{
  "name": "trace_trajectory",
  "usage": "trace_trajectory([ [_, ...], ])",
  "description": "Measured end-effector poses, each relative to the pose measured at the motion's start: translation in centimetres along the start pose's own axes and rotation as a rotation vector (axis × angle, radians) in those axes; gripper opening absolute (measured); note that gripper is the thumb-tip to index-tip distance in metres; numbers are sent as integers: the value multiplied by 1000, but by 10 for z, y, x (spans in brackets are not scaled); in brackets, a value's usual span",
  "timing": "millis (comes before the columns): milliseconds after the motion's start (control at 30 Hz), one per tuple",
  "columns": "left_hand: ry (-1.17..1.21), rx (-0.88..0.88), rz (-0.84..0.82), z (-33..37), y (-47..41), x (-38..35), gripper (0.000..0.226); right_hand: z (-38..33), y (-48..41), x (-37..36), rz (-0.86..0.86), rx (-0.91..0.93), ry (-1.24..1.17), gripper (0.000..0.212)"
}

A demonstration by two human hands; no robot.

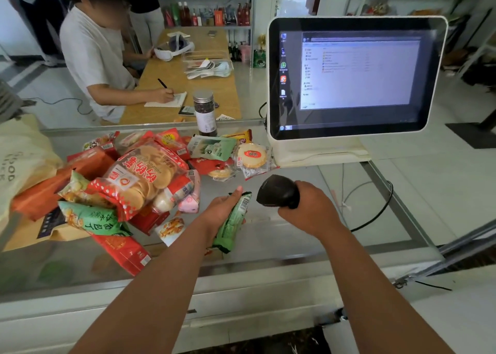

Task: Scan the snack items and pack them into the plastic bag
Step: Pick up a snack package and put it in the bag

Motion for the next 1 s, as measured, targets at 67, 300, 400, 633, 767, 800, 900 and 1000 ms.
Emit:
trace_trajectory([
  [67, -21, 17, 2, 1, 1, 0, 61, -2, 5, 6, -25, 11, -8, 34],
  [300, 29, 16, 6, 0, -1, -1, 55, -7, 18, 6, -125, 61, -10, 37],
  [400, 53, 21, 12, 0, -1, -1, 51, -7, 21, 7, -140, 67, 2, 39],
  [633, 82, 45, 100, 3, 0, -4, 45, -8, 28, 19, -132, 72, -11, 37],
  [767, 83, 56, 96, 3, 0, -4, 45, -10, 31, 21, -148, 80, -4, 41],
  [800, 79, 61, 97, 3, 1, -4, 46, -10, 31, 22, -148, 77, -15, 41],
  [900, 79, 68, 100, 2, 2, -5, 46, -11, 33, 24, -136, 81, -51, 40],
  [1000, 57, 66, 113, 3, 2, -6, 48, -11, 32, 27, -125, 87, -125, 42],
])
Point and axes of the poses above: each hand's wrist, its own y-axis away from the middle knuckle, its own x-axis out of the back of the hand, z = x × y, the point moved 3 cm from there along -y, towards the middle knuckle, and after that the axes turned 13 degrees about -z, right-handed, at the moved point
